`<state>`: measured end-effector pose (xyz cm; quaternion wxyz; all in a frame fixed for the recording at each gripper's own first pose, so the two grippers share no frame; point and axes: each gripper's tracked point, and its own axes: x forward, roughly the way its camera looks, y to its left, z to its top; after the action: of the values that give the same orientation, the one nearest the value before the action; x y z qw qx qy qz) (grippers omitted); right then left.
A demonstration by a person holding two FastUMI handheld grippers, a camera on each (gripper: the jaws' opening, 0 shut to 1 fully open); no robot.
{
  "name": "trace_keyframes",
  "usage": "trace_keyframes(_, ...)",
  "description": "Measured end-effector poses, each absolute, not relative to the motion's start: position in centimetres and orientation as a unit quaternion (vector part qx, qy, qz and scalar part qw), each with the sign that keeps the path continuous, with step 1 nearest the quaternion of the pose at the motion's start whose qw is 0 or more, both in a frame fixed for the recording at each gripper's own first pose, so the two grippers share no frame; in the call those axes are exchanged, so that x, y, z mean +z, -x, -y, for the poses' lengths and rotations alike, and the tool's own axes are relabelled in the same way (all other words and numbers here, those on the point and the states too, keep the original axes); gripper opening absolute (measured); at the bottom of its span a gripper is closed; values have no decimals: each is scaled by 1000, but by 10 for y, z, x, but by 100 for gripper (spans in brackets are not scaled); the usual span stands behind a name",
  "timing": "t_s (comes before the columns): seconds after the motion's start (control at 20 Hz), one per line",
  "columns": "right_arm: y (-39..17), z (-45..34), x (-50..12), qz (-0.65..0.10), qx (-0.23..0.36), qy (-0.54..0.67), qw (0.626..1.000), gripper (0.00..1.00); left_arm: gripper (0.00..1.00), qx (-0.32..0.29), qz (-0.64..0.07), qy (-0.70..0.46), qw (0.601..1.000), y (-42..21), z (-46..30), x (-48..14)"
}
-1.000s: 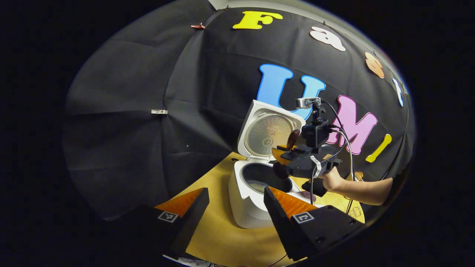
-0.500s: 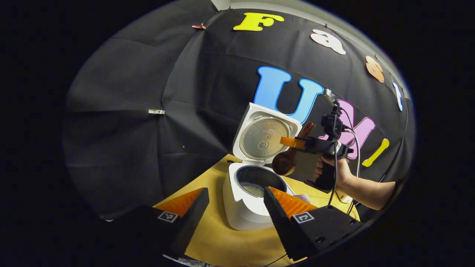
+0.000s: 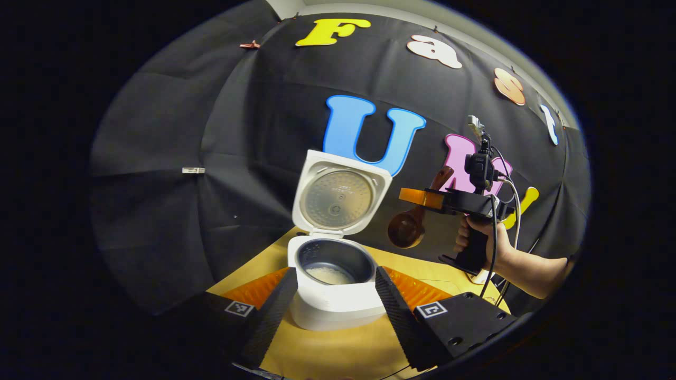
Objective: Close the left gripper, press the button to open the rice cooker; take a wooden spoon from the chopstick holder with the right hand, scoop a spoonful of rice and pour it into the rice cooker, then put the wooden spoon back into the chopstick holder.
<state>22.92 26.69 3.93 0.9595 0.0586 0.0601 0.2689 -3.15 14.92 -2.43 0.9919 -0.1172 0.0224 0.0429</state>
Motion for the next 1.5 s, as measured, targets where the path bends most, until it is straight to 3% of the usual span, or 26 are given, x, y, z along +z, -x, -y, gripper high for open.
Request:
trace_keyframes(0.45, -221, -89, 46, -52, 169, -75, 981, 19, 96, 9, -25, 92, 995, 10, -64, -3)
trace_keyframes(0.85, -193, 65, 2, -84, 70, -80, 991, 19, 96, -23, -44, 61, 997, 0, 8, -11)
trace_keyframes(1.15, -165, 136, -53, -123, 19, -93, 988, 19, 96, -31, -56, 51, 997, -7, 29, -18)
trace_keyframes(1.5, -142, 174, -129, -169, -16, -126, 977, 19, 96, 3, -55, 45, 997, -21, 15, -13)
